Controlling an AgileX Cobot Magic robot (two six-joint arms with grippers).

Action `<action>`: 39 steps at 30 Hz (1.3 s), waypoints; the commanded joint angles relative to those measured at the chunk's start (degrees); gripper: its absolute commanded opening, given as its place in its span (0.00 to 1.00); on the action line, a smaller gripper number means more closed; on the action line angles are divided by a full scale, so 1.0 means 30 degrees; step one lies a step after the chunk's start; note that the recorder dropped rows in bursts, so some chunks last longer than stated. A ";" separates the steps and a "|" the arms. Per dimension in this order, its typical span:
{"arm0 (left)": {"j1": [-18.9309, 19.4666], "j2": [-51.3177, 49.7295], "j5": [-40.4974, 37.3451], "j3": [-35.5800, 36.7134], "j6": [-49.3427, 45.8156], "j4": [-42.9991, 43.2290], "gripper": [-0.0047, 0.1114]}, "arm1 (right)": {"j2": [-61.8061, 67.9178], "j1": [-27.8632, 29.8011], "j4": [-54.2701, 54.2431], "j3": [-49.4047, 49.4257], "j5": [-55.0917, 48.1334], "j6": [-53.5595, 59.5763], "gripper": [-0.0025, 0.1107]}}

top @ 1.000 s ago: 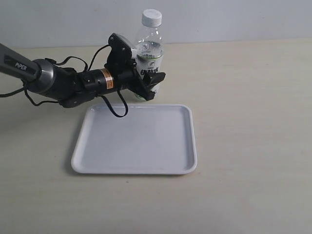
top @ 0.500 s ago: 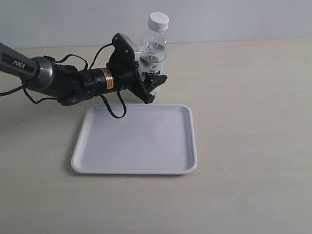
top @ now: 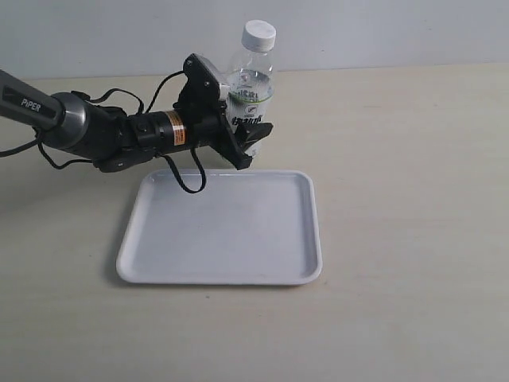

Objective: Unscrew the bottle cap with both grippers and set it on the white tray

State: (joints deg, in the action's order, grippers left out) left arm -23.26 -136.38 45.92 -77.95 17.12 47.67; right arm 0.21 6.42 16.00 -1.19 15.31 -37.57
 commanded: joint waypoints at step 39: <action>-0.0053 0.0587 -0.1279 -0.0058 -0.0660 0.1088 0.04 | 3.8030 -0.7420 -1.0631 -3.8925 -2.8426 1.7067 0.55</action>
State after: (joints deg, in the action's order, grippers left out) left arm -23.26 -135.13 43.09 -78.09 15.51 50.66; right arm 111.93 -15.62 -17.33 -115.17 -69.95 13.32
